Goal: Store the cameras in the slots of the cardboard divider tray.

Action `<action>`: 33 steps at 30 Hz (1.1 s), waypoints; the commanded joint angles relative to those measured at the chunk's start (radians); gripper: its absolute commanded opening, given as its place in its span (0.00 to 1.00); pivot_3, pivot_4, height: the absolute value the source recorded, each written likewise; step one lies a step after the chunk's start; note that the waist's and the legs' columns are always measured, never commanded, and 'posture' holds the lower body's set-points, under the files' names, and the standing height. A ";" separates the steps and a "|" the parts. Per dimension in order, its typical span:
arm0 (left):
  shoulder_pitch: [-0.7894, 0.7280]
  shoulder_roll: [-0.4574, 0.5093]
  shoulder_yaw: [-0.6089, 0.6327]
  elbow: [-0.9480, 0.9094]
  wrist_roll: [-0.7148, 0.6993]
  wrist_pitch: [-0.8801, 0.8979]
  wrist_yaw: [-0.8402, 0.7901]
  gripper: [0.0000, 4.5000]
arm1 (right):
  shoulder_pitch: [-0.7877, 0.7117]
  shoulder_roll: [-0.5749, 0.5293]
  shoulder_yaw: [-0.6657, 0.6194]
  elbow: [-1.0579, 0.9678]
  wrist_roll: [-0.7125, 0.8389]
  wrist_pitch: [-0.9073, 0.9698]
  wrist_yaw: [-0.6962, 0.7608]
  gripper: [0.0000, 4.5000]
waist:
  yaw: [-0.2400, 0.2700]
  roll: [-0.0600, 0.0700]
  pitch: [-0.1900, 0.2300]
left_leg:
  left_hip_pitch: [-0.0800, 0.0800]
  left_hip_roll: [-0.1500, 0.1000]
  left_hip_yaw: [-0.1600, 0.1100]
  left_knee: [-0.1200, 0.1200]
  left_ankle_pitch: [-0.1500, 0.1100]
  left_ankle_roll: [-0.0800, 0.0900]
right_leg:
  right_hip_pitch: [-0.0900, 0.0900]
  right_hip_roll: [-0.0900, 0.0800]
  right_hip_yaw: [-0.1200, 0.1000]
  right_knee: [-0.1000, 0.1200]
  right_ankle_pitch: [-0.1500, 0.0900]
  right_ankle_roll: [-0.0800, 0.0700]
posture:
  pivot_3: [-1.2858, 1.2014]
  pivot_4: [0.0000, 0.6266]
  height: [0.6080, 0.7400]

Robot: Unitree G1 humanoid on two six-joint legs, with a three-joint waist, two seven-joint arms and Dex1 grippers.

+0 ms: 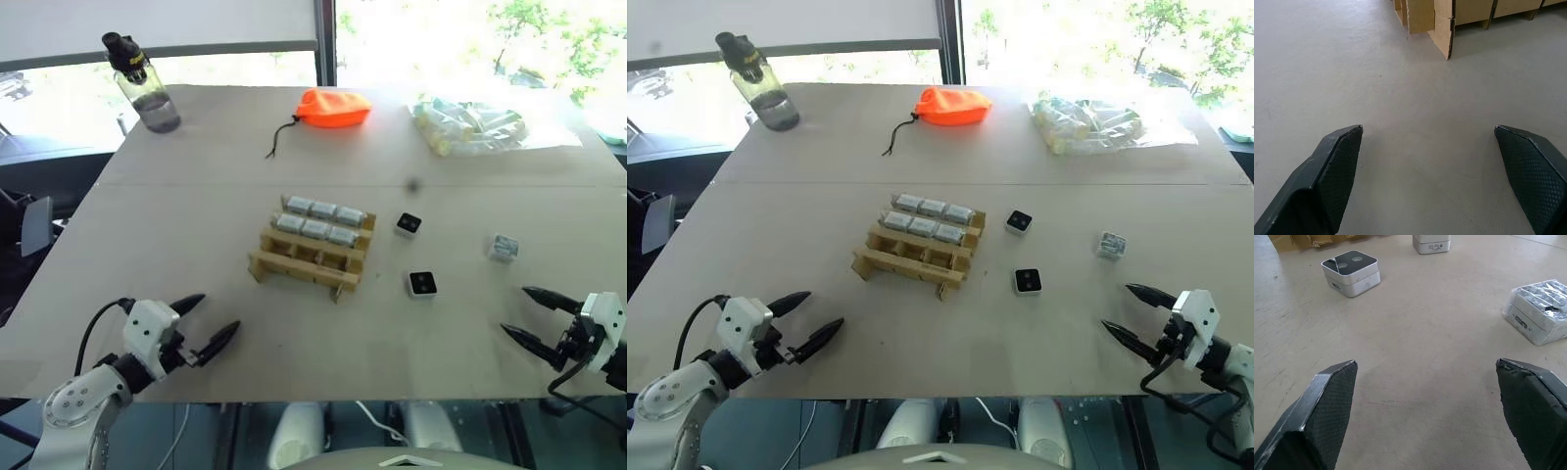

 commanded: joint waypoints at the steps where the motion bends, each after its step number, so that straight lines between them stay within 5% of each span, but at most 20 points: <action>1: 0.007 0.004 0.003 0.009 -0.005 -0.013 -0.014 0.99 | -0.008 -0.007 -0.028 -0.007 0.012 -0.015 0.003 1.00 | 0.000 0.000 0.000 | 0.000 0.000 0.000 0.000 0.000 0.000 | 0.000 0.000 0.000 0.000 0.000 0.000 | 0.52 0.24 0.89; 20: -0.011 0.002 0.007 0.023 -0.037 -0.019 -0.036 0.99 | -0.017 0.002 -0.024 0.014 0.004 -0.018 -0.003 1.00 | 0.000 0.000 0.000 | 0.000 0.000 0.000 0.000 0.000 0.000 | 0.000 0.000 0.000 0.000 0.000 0.000 | 0.52 0.24 0.89; 26: -0.016 0.027 0.011 -0.017 -0.073 0.018 -0.077 0.99 | -0.066 0.059 -0.079 -0.021 0.023 0.097 -0.232 1.00 | -0.001 -0.001 0.000 | 0.000 0.000 0.001 0.001 0.000 0.000 | 0.000 0.000 0.001 0.001 0.000 0.000 | 0.52 0.24 0.89; 33: -0.155 0.244 0.084 -0.176 -0.347 0.285 -0.242 0.99 | -0.009 0.198 -0.018 -0.307 -0.102 0.304 -0.647 1.00 | 0.003 0.000 0.000 | -0.003 0.001 -0.006 0.001 0.003 -0.006 | -0.001 -0.002 -0.002 0.002 0.000 0.000 | 0.52 0.24 0.89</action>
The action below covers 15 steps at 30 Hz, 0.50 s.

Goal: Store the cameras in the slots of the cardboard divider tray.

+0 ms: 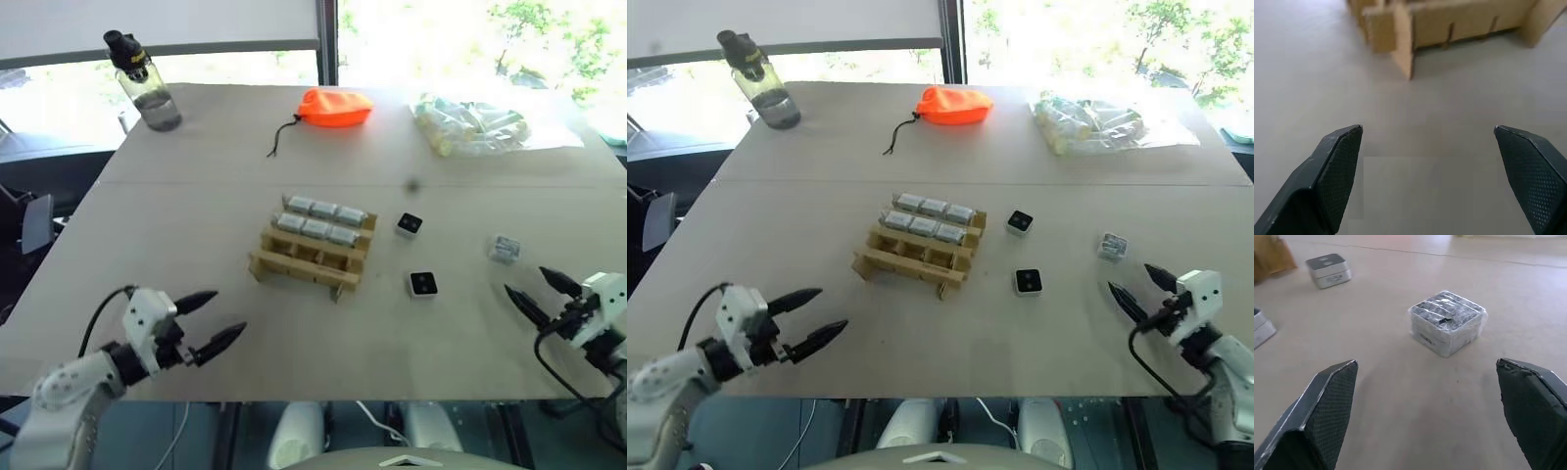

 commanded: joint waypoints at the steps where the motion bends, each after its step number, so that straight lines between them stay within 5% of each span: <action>1: -0.092 0.085 0.065 -0.084 -0.160 0.105 -0.076 0.99 | 0.019 0.040 0.031 -0.160 -0.111 0.084 -0.210 1.00 | -0.005 0.003 0.000 | 0.000 0.000 0.000 0.000 0.000 0.000 | 0.000 0.000 0.000 0.000 0.000 0.000 | 0.52 0.24 0.89; 5: -0.226 0.143 0.046 -0.119 -0.293 0.197 -0.164 0.99 | -0.003 0.108 0.088 -0.255 -0.231 0.192 -0.399 1.00 | -0.013 0.002 0.000 | 0.002 -0.001 0.003 0.000 0.002 -0.004 | 0.000 0.003 0.000 0.000 0.000 0.001 | 0.52 0.24 0.89; 15: -0.403 0.186 -0.056 -0.131 -0.270 0.223 -0.291 0.99 | -0.141 0.283 0.191 -0.241 -0.347 0.259 -0.623 1.00 | -0.033 0.001 0.001 | 0.002 -0.001 0.005 -0.001 0.003 -0.006 | -0.001 0.008 0.004 0.000 0.002 0.004 | 0.52 0.24 0.89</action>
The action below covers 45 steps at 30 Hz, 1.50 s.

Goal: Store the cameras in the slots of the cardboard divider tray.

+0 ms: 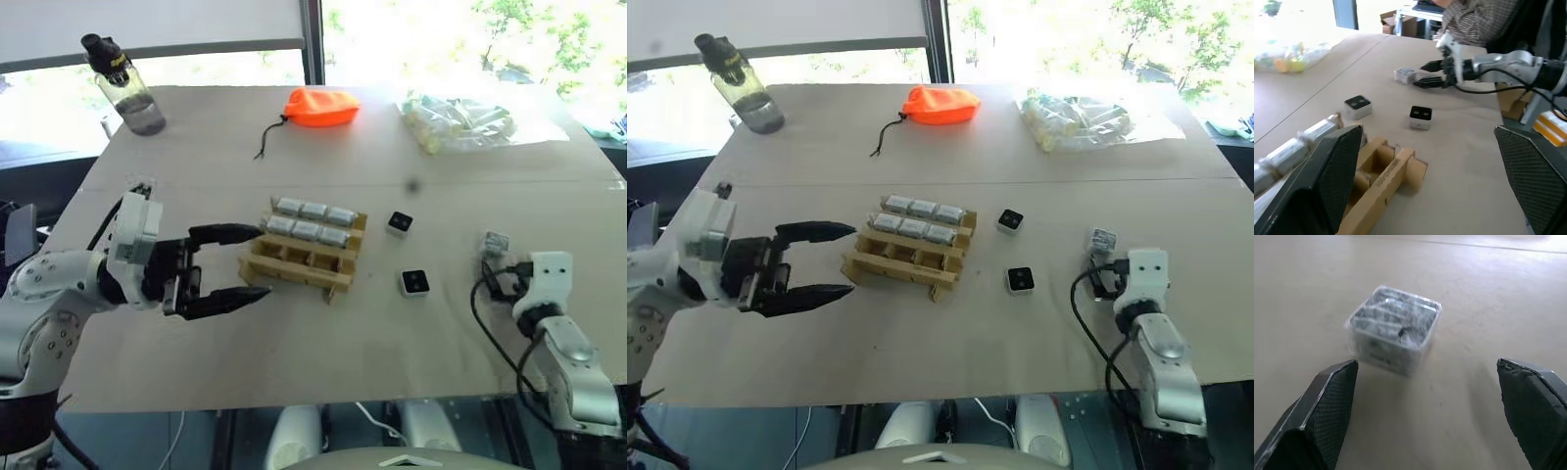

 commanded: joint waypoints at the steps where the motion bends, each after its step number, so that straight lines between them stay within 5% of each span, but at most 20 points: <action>1: -0.023 0.013 -0.015 -0.017 0.018 -0.012 -0.030 0.99 | -0.016 0.034 0.037 -0.007 -0.030 -0.011 -0.038 1.00 | 0.000 0.000 0.000 | 0.000 0.000 0.000 0.000 0.000 0.000 | 0.000 0.000 0.000 0.000 0.000 0.000 | 0.52 0.24 0.89; 16: -0.012 -0.006 -0.004 -0.019 0.046 -0.026 -0.043 0.99 | -0.117 0.135 0.036 0.058 -0.083 -0.007 -0.189 1.00 | -0.001 0.000 0.000 | 0.000 0.000 0.000 0.000 0.000 0.000 | 0.000 0.000 0.001 0.000 0.000 0.000 | 0.52 0.24 0.89; 22: -0.015 -0.011 -0.003 -0.015 0.048 -0.030 -0.038 1.00 | -0.106 0.142 0.038 0.048 -0.089 -0.018 -0.197 0.45 | -0.002 0.000 0.000 | 0.000 0.000 0.000 0.000 0.000 0.000 | 0.000 0.000 0.001 0.000 0.000 0.000 | 0.52 0.24 0.89; 24: -0.018 -0.014 -0.003 -0.013 0.048 -0.029 -0.037 1.00 | -0.101 0.127 0.049 0.041 -0.100 -0.039 -0.180 0.44 | -0.002 0.000 0.000 | 0.000 0.000 0.000 0.000 0.000 0.000 | 0.000 0.000 0.001 0.000 0.000 0.000 | 0.52 0.24 0.89; 33: -0.024 -0.027 -0.059 -0.036 0.121 -0.004 0.076 1.00 | -0.072 -0.189 0.240 -0.112 -0.020 -0.167 0.344 0.44 | -0.001 0.000 0.001 | 0.000 0.000 0.000 0.000 0.000 0.000 | -0.001 0.000 0.001 -0.001 0.000 0.000 | 0.52 0.24 0.89; 36: -0.067 -0.017 -0.088 -0.039 0.110 0.067 0.131 1.00 | -0.167 -0.341 0.368 -0.127 -0.160 -0.321 0.499 0.44 | -0.001 -0.001 0.004 | 0.000 0.000 0.001 0.000 0.000 0.000 | -0.001 0.001 0.002 0.000 0.000 0.000 | 0.52 0.24 0.89; 45: -0.282 -0.059 -0.239 0.056 0.154 0.179 0.188 1.00 | -0.558 -0.371 0.583 0.106 -0.401 -0.759 0.591 0.44 | 0.004 -0.009 0.008 | -0.001 0.000 -0.002 0.001 0.001 -0.001 | -0.001 0.004 0.000 0.000 0.001 0.000 | 0.52 0.24 0.89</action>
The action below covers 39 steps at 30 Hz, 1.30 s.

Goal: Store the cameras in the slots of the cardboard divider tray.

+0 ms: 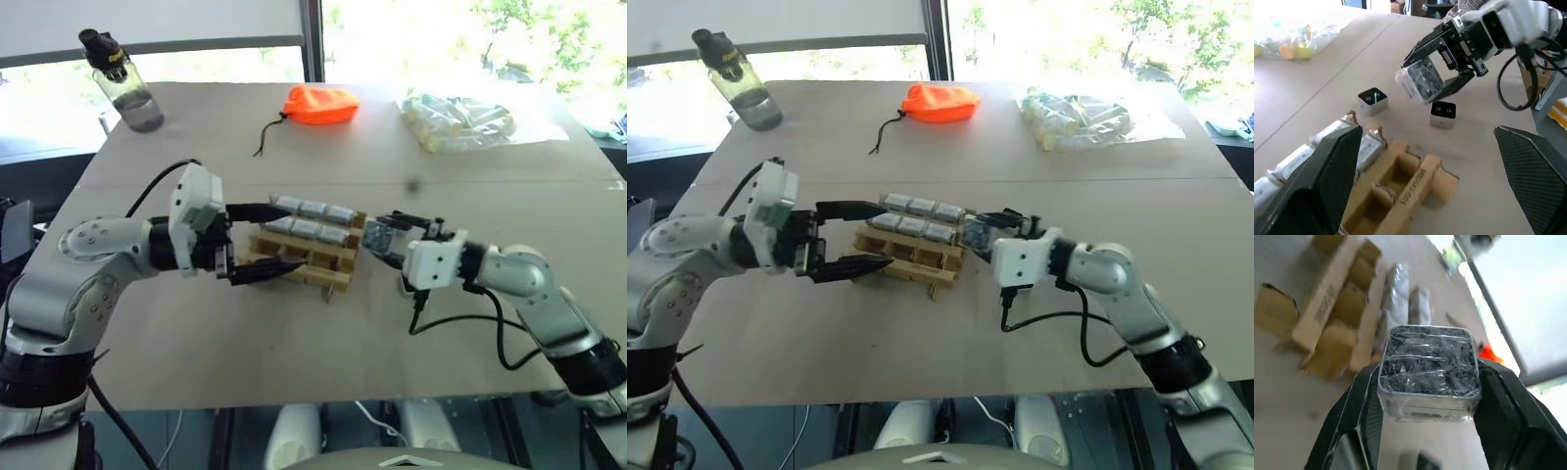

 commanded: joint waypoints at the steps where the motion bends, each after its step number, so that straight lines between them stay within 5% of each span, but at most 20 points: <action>1: -0.034 -0.006 -0.039 0.031 0.038 -0.006 -0.016 1.00 | -0.083 0.026 0.047 0.110 -0.097 -0.189 -0.030 0.44 | 0.000 -0.001 0.001 | -0.001 0.000 0.000 0.000 0.000 0.000 | 0.000 0.000 0.000 0.000 0.000 0.000 | 0.52 0.24 0.89; 7: -0.193 0.001 -0.185 0.178 0.166 -0.008 -0.091 1.00 | -0.317 0.127 0.118 0.410 -0.298 -0.527 -0.204 0.44 | -0.003 -0.004 0.005 | -0.003 -0.002 0.003 0.001 0.000 0.000 | -0.003 -0.002 0.001 0.000 0.000 0.000 | 0.52 0.24 0.89; 21: -0.257 -0.001 -0.190 0.211 0.157 0.077 -0.191 1.00 | -0.403 0.187 0.150 0.573 -0.481 -0.682 -0.372 0.44 | -0.004 -0.004 0.005 | -0.002 0.000 0.002 0.001 0.001 -0.001 | -0.003 -0.004 -0.001 0.003 0.000 0.000 | 0.52 0.24 0.89; 25: -0.271 -0.011 -0.200 0.220 0.171 0.073 -0.201 0.77 | -0.414 0.189 0.145 0.580 -0.485 -0.685 -0.380 0.44 | -0.004 -0.004 0.005 | -0.002 0.000 0.003 0.001 0.001 -0.001 | -0.003 -0.004 0.000 0.003 0.000 0.001 | 0.52 0.24 0.89; 31: -0.281 -0.023 -0.212 0.224 0.187 0.075 -0.220 0.15 | -0.411 0.188 0.142 0.575 -0.474 -0.684 -0.374 0.44 | -0.005 -0.004 0.005 | -0.002 0.000 0.003 0.001 0.001 -0.001 | -0.002 -0.004 0.000 0.003 0.000 0.000 | 0.52 0.24 0.89; 39: -0.275 -0.016 -0.247 0.221 0.218 0.067 -0.267 0.15 | -0.412 0.201 0.136 0.551 -0.454 -0.663 -0.359 0.44 | -0.005 -0.004 0.005 | -0.002 0.000 0.003 0.001 0.001 -0.001 | -0.003 -0.004 0.000 0.003 0.000 0.000 | 0.52 0.24 0.89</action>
